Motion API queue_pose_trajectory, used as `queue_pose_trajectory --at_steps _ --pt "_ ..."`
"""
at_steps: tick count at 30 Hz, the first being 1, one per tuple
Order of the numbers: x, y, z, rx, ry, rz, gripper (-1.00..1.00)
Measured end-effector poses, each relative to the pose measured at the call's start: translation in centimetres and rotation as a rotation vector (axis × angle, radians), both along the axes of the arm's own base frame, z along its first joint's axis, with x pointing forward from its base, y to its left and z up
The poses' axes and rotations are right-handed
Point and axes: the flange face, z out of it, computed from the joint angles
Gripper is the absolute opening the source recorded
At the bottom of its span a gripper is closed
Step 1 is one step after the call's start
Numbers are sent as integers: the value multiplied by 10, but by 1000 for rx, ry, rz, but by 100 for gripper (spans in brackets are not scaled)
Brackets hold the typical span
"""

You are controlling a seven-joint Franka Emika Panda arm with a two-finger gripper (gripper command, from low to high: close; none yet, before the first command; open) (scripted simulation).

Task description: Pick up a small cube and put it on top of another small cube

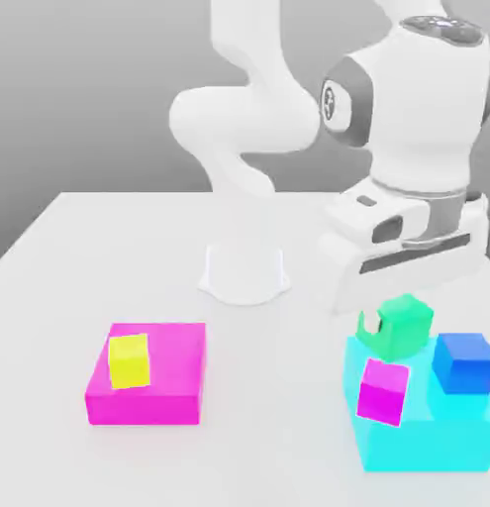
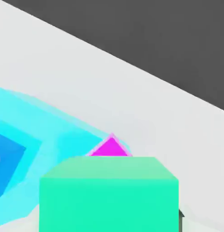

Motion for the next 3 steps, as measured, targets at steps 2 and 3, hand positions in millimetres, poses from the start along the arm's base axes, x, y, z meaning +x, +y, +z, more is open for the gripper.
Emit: queue_pose_trajectory --at_steps 2,3 --pt "0 -1 0 0 0 -1 100" --pt "0 -1 0 0 0 -1 100"
